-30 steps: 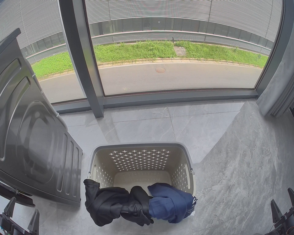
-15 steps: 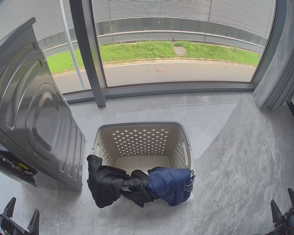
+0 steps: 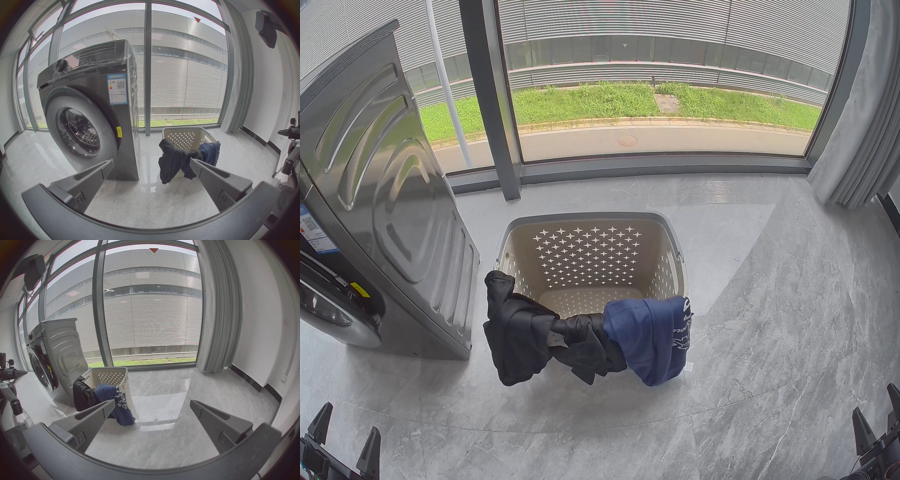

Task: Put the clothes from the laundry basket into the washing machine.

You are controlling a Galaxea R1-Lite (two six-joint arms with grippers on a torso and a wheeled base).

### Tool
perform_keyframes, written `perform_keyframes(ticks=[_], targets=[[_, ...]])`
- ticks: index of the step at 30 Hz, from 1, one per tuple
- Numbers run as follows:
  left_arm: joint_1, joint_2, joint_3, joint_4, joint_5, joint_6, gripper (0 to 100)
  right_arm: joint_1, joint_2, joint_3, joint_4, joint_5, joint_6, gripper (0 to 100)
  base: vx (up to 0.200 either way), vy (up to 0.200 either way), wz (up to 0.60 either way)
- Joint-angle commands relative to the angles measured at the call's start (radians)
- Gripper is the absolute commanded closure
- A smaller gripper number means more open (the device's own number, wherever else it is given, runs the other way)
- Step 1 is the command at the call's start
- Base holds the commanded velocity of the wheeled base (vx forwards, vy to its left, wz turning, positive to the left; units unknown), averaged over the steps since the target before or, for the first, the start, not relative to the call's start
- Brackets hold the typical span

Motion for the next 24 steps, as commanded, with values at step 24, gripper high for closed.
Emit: perform_keyframes(ticks=[24], targets=[[-0.001,-0.013,0.016,0.000,0.000,0.001,0,0.000,-0.012,0.018,0.000,0.001,0.000,0,0.000,0.117,0.00]])
